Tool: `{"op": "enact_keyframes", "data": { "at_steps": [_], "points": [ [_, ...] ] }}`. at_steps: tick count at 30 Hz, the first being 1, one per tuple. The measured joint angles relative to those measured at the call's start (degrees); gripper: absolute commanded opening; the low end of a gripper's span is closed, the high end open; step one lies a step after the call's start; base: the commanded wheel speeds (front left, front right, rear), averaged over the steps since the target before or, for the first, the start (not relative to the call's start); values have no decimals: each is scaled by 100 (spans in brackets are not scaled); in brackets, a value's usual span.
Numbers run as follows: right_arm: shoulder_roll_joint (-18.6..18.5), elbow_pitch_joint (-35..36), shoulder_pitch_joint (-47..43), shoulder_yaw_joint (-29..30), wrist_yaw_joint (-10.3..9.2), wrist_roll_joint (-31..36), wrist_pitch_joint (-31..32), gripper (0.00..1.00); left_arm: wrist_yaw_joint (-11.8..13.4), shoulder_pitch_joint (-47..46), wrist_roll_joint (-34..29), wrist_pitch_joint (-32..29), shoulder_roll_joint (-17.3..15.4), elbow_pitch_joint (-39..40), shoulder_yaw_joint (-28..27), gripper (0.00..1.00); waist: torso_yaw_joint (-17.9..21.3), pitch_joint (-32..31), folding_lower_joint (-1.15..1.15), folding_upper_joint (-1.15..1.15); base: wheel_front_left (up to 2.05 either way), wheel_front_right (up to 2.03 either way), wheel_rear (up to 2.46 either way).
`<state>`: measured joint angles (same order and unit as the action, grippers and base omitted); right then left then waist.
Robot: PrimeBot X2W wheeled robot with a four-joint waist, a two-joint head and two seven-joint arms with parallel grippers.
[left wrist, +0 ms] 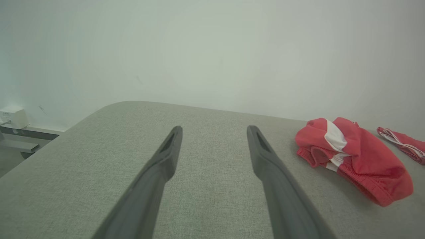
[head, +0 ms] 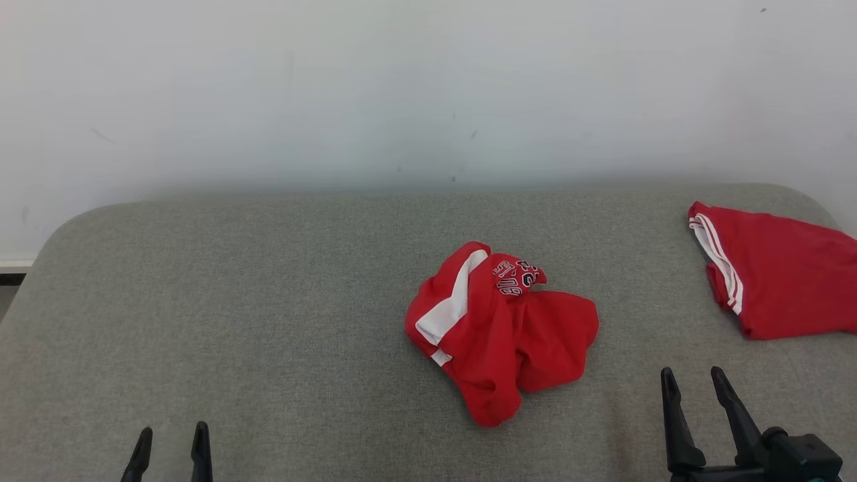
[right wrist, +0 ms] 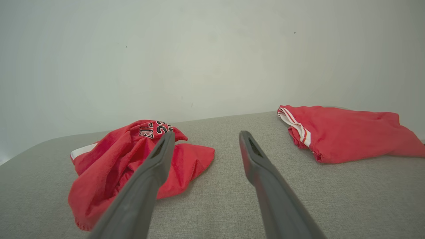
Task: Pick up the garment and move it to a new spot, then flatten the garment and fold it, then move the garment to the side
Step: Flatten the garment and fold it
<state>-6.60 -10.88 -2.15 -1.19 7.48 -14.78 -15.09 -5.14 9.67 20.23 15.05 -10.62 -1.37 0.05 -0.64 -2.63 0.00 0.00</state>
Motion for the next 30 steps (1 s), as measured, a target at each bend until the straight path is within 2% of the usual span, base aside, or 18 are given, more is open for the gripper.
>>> {"op": "enact_keyframes", "data": {
  "at_steps": [13,30],
  "points": [
    [-4,-65,4,-9,0,-18,0,100,-127,-10,-209,0,100,-127,-114,100,25,-4,0,0,0,0,0],
    [-81,-153,152,-77,0,-35,0,100,-177,-31,-413,0,236,-205,-155,100,-23,33,0,0,0,0,0]
  ]
}}
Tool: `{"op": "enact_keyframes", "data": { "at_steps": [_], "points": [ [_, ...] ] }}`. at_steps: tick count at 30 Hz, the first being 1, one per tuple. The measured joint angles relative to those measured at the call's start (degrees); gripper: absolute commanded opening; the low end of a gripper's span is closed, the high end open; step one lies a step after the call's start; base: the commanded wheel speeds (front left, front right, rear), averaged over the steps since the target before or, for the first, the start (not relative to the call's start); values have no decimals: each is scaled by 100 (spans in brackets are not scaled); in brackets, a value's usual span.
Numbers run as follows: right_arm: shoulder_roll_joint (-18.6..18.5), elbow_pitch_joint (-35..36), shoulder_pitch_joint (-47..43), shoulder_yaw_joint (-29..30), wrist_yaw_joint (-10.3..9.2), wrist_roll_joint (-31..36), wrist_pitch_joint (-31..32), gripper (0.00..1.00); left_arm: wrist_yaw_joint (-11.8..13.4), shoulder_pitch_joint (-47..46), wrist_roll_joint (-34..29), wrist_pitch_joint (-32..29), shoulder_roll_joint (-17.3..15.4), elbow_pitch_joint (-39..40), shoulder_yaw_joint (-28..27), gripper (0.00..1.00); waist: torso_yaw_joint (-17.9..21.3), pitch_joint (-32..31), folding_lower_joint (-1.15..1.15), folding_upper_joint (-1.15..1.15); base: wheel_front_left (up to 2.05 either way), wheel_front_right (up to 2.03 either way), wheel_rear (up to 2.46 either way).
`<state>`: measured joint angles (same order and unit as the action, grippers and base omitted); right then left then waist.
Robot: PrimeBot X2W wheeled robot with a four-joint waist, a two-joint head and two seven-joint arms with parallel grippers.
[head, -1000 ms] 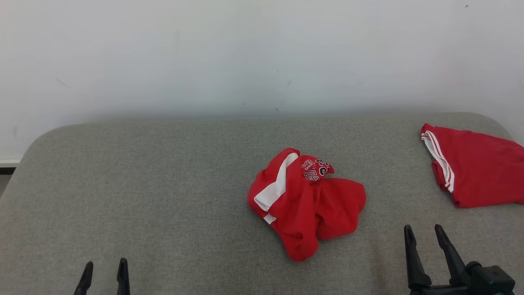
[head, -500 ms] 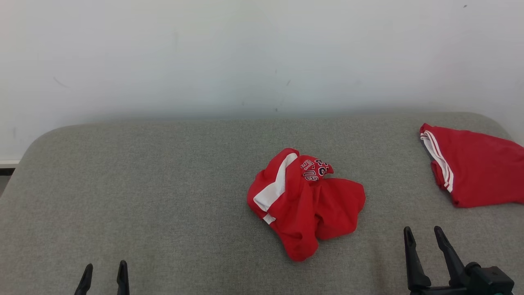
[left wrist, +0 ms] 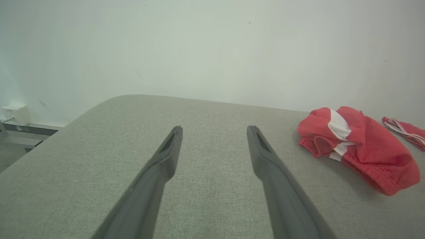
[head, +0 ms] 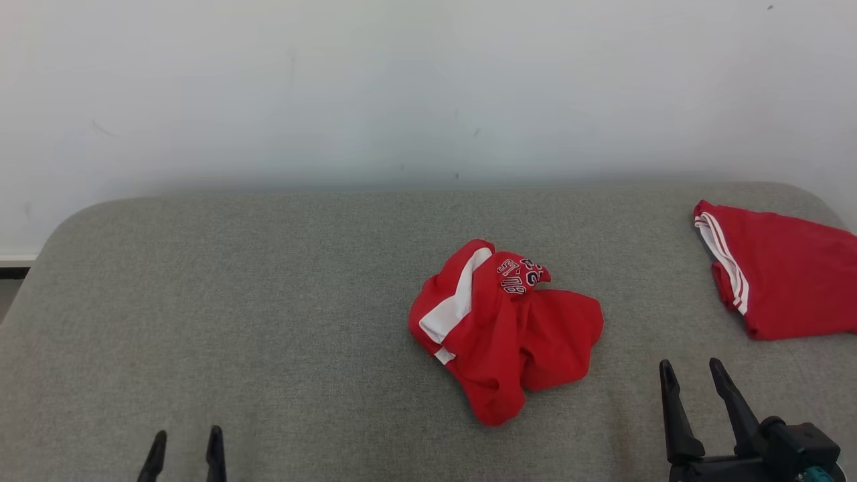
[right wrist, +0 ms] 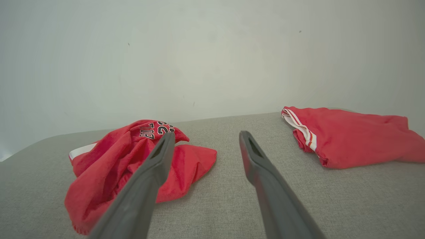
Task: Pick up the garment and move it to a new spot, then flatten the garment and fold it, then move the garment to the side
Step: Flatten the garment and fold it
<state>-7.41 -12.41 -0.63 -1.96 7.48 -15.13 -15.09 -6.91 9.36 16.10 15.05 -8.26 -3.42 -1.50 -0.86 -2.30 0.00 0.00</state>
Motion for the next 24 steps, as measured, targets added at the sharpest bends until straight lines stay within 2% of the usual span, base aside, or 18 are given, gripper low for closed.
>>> {"op": "enact_keyframes", "data": {
  "at_steps": [4,10,16,19,24],
  "points": [
    [-19,-5,64,12,0,-1,-1,100,-16,-227,-57,0,46,-96,234,100,-28,51,0,0,0,0,0],
    [4,-119,86,-148,0,-9,0,100,-25,-1250,-198,0,-2,-549,871,100,52,166,0,0,0,0,0],
    [9,-135,256,-166,0,-26,-1,100,-62,-2265,13,-25,-86,-1379,1538,100,349,331,1,-1,0,0,0],
    [8,-145,347,-144,0,-44,-1,100,-63,-2781,105,-25,-229,-2063,2068,100,598,503,1,0,0,0,0],
    [44,-133,467,-82,0,-62,-1,100,-64,-3167,299,-18,-278,-2939,2416,100,934,750,1,-1,0,0,0]
  ]
}}
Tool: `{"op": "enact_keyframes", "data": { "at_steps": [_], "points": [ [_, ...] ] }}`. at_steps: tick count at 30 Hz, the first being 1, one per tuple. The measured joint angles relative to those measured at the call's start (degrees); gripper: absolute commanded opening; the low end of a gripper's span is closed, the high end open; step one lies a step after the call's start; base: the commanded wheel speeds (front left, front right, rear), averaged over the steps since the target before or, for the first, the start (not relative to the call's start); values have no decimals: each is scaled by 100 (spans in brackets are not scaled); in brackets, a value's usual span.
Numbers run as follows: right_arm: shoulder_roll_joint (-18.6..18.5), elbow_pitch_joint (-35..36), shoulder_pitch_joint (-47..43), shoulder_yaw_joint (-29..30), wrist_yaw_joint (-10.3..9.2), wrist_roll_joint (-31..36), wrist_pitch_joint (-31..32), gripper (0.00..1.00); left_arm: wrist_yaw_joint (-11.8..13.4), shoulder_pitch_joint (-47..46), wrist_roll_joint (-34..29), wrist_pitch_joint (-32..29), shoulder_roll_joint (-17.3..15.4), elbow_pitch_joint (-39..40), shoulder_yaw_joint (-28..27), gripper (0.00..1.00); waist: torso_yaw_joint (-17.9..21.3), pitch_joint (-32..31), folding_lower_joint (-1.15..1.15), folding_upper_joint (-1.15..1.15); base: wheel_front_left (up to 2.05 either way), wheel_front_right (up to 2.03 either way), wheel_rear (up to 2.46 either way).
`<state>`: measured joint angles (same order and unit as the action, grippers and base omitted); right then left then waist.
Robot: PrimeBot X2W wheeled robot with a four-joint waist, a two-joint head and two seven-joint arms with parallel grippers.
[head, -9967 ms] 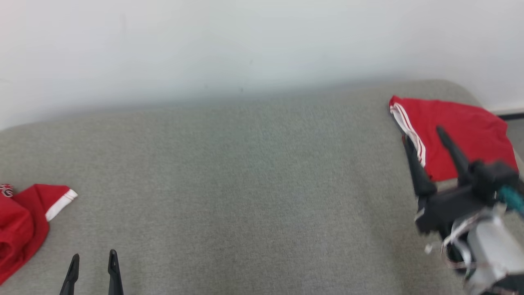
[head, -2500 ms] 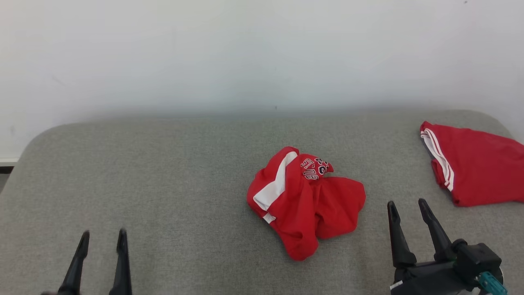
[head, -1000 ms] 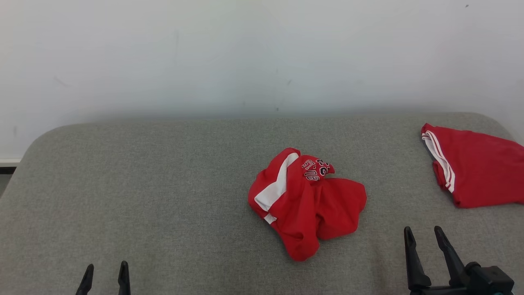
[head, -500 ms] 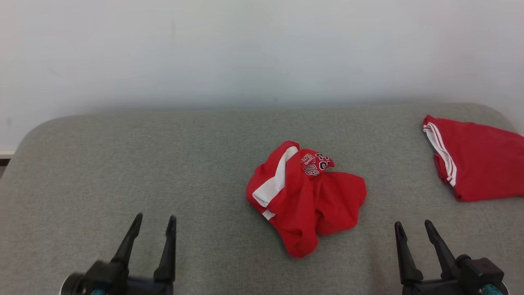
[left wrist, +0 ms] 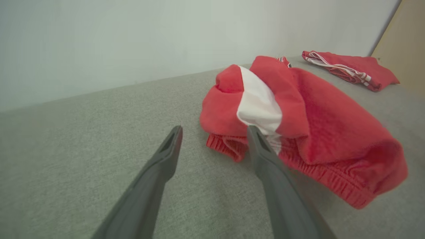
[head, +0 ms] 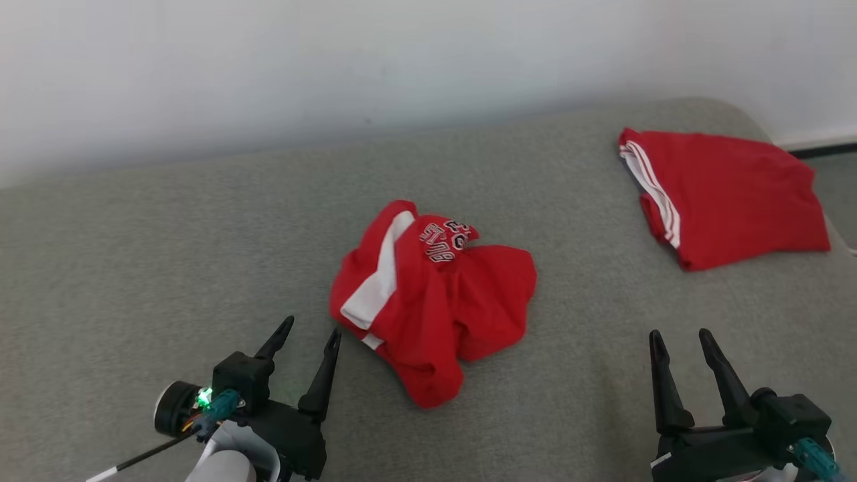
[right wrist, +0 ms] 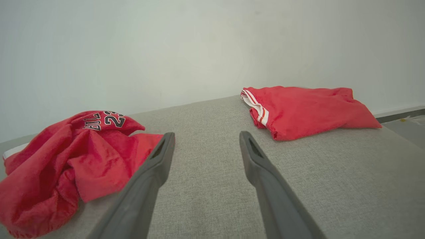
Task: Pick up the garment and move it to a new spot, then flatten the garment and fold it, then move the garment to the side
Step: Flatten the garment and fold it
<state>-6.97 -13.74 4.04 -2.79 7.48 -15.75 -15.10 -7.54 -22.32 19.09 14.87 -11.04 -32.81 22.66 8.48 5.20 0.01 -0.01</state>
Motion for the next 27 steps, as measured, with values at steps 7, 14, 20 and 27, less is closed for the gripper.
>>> {"op": "enact_keyframes", "data": {
  "at_steps": [7,14,20,27],
  "points": [
    [34,25,76,51,0,-3,0,100,0,-372,360,16,19,-686,292,100,407,322,0,0,0,0,0],
    [41,38,177,88,0,-2,0,100,0,-632,610,18,71,-792,427,11,617,579,1,-1,0,0,0],
    [78,13,145,183,0,65,1,100,-1,-682,693,18,-114,-704,64,0,568,556,0,0,0,0,0],
    [136,-58,25,175,0,66,0,100,67,-681,400,18,-603,-149,-599,0,396,290,-1,0,0,0,0]
  ]
}}
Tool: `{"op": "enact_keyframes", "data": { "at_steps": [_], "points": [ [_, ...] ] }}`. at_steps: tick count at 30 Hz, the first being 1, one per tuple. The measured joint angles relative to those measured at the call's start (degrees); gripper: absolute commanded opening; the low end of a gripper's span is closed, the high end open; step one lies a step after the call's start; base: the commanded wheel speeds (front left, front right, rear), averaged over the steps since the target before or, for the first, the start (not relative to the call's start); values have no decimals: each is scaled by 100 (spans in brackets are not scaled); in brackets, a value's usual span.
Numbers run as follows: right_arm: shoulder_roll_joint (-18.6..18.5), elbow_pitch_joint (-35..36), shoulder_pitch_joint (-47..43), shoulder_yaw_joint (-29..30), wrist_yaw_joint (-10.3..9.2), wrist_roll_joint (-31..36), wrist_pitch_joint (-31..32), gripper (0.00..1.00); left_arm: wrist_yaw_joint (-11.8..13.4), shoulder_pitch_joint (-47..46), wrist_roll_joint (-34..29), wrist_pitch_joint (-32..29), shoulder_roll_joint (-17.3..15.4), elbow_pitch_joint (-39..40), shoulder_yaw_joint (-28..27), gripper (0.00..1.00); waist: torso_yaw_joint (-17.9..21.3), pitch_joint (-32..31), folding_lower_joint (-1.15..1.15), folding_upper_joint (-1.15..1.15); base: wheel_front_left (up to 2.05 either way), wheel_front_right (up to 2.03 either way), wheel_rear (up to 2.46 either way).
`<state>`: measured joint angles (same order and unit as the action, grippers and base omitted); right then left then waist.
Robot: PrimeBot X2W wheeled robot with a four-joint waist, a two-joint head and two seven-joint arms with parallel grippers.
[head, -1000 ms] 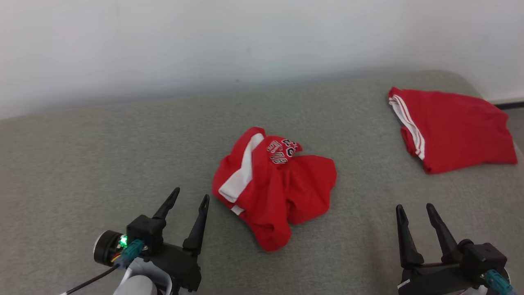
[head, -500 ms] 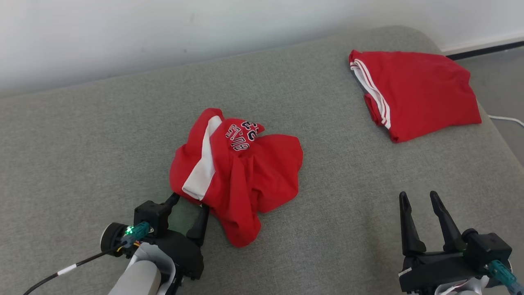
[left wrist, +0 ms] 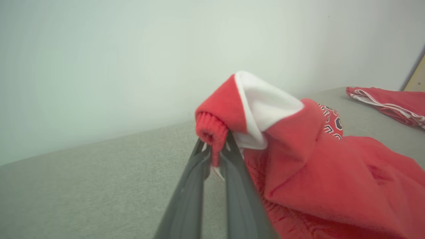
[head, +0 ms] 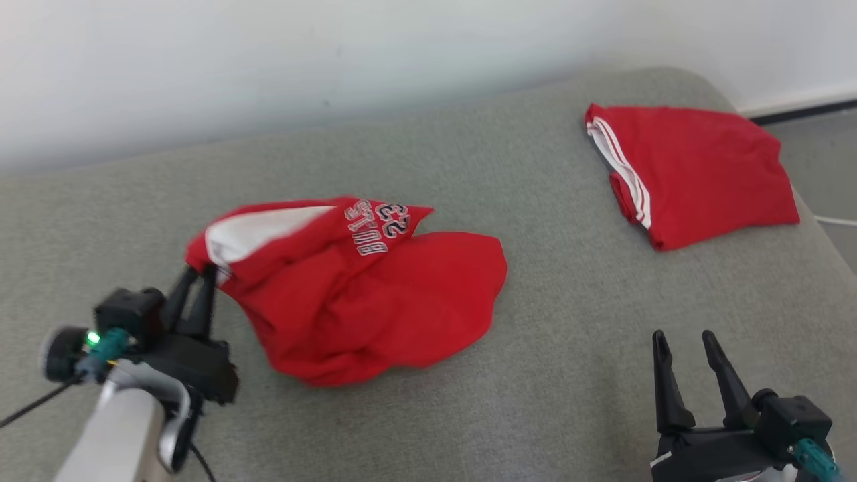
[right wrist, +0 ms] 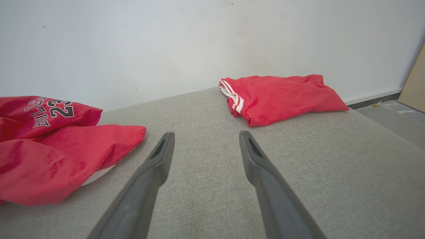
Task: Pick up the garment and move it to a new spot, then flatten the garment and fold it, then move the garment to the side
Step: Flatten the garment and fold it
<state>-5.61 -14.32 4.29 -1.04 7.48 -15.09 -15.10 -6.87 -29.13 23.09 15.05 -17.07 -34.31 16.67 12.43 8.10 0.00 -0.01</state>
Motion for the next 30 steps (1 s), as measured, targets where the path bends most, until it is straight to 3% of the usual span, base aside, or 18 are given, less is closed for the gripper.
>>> {"op": "enact_keyframes", "data": {
  "at_steps": [7,10,16,24,30],
  "points": [
    [66,-60,-133,11,0,3,0,100,216,-153,-413,0,-320,956,-129,0,-195,-401,-1,0,0,0,0],
    [91,-54,-186,20,0,7,0,100,226,-179,-485,-186,-303,1305,23,0,-263,-512,-1,0,0,0,0],
    [115,-40,-243,81,0,4,0,100,258,431,-442,-315,104,1548,426,0,-331,-452,0,0,0,0,0],
    [108,-10,-216,180,0,5,0,100,116,1579,-344,-242,880,891,1368,0,-396,-286,0,0,0,0,0],
    [108,-71,-193,175,0,16,0,100,-8,1908,-313,-199,1129,396,2007,0,-552,-277,0,0,0,0,0]
  ]
}}
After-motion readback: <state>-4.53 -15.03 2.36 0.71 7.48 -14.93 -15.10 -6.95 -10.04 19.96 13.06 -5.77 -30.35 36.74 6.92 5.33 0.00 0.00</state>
